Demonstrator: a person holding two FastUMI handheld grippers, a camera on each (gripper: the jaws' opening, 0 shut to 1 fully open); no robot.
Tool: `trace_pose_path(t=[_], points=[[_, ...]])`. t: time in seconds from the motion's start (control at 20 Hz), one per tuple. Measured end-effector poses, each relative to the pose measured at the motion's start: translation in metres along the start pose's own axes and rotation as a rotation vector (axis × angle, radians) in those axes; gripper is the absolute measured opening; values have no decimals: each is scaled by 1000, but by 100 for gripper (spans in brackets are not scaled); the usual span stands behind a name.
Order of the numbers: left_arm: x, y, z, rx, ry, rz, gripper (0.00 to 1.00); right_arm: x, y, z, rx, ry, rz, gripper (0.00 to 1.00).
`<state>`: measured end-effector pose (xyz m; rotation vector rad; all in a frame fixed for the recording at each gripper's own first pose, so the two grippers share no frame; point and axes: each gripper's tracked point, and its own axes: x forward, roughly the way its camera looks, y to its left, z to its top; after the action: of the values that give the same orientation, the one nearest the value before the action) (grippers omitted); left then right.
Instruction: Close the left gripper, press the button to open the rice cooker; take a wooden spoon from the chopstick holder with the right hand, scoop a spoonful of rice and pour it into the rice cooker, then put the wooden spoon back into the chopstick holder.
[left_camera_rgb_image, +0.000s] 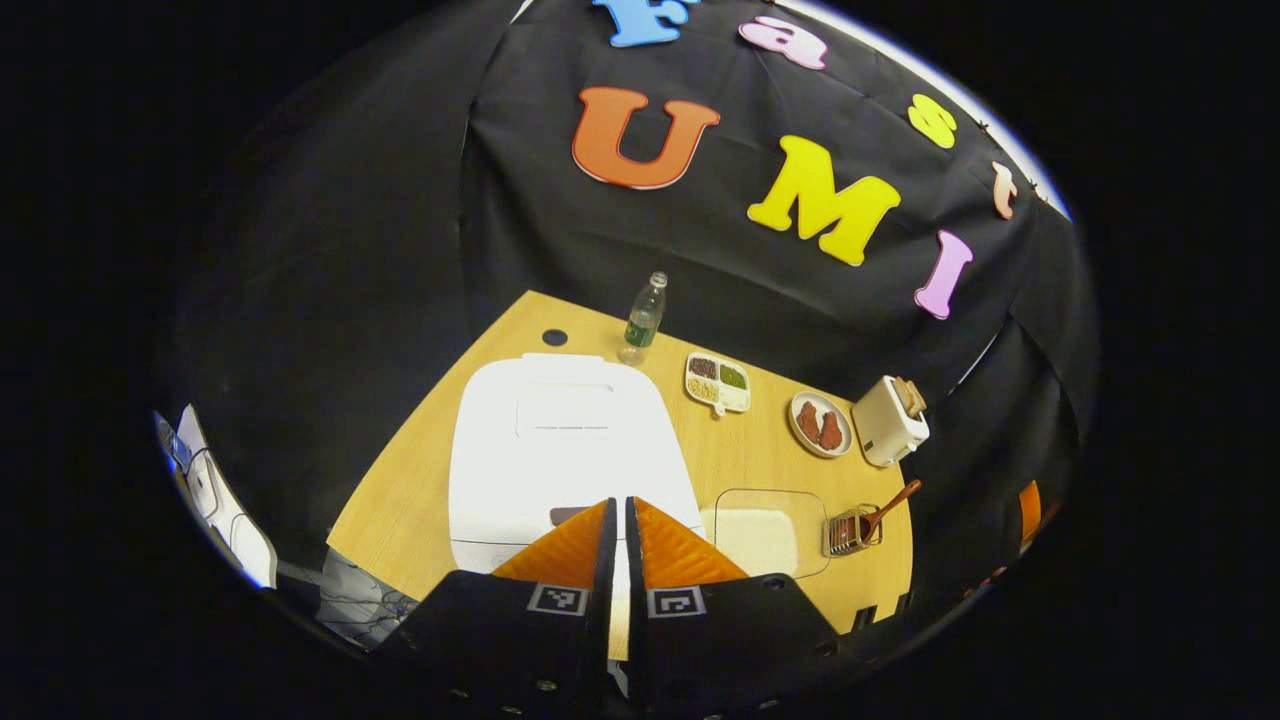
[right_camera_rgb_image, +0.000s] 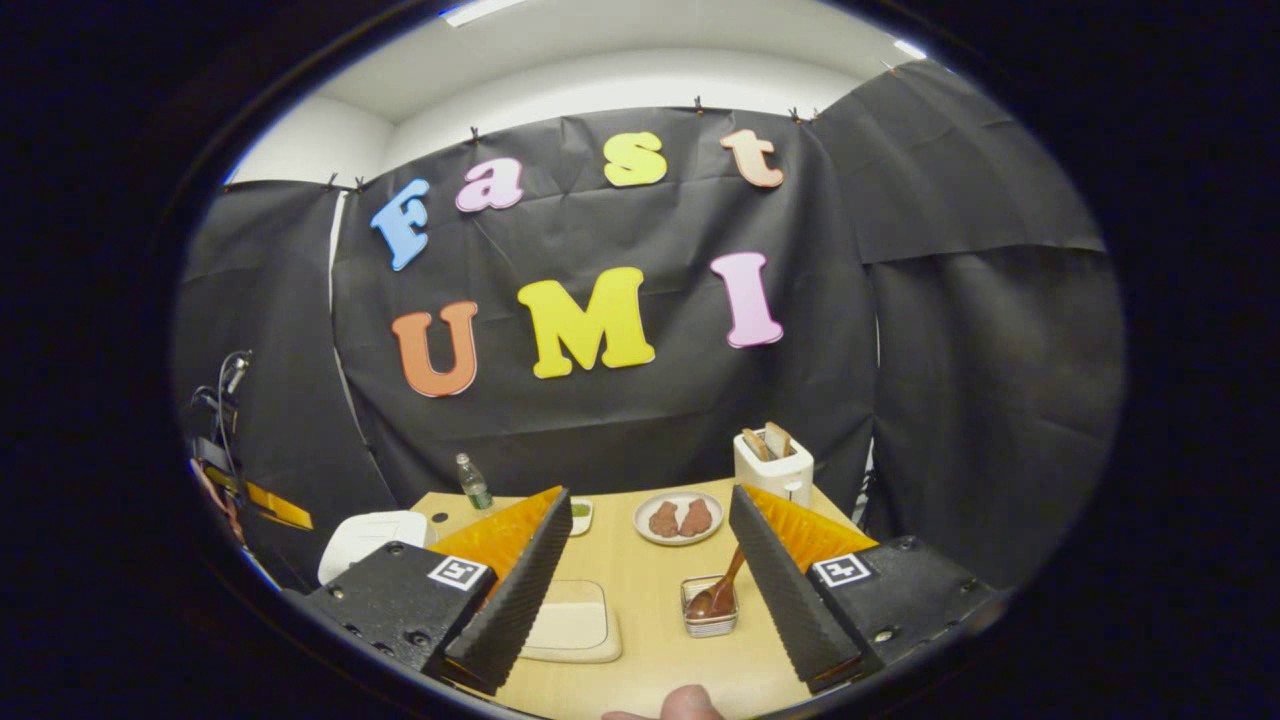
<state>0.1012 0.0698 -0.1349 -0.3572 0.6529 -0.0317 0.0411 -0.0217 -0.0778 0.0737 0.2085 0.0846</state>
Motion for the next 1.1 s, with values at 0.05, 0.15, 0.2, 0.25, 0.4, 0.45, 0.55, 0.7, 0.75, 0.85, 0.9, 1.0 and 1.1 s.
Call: trace_pose_path(t=[0.05,0.15,0.2,0.25,0.4,0.45,0.55,0.7,0.75,0.85,0.9,1.0,1.1], points=[[10,1,-3,-23,49,-12,0,3,-2,-2,9,6,0,96],[20,7,-9,-51,125,-17,0,9,-9,-5,10,13,-11,96],[26,11,-12,-56,155,-10,0,12,-12,-6,11,17,-17,100],[31,16,-14,-51,177,7,0,16,-15,-9,11,28,-24,96],[53,20,-25,-42,247,25,0,22,-16,-15,28,63,-24,100],[60,19,-27,-50,265,20,0,24,-17,-15,29,67,-25,100],[70,22,-32,-68,294,23,0,26,-20,-18,28,76,-33,96],[75,23,-34,-71,306,36,0,29,-29,-23,57,98,-45,100],[76,24,-35,-70,304,39,0,31,-31,-25,69,106,-51,96],[73,24,-39,-93,324,46,0,33,-32,-33,96,128,-56,100],[73,23,-40,-88,330,44,0,35,-32,-35,107,133,-60,100],[75,24,-44,-69,354,52,0,37,-32,-41,126,154,-64,100],[74,23,-47,-28,378,57,0,37,-28,-44,134,161,-57,100]])
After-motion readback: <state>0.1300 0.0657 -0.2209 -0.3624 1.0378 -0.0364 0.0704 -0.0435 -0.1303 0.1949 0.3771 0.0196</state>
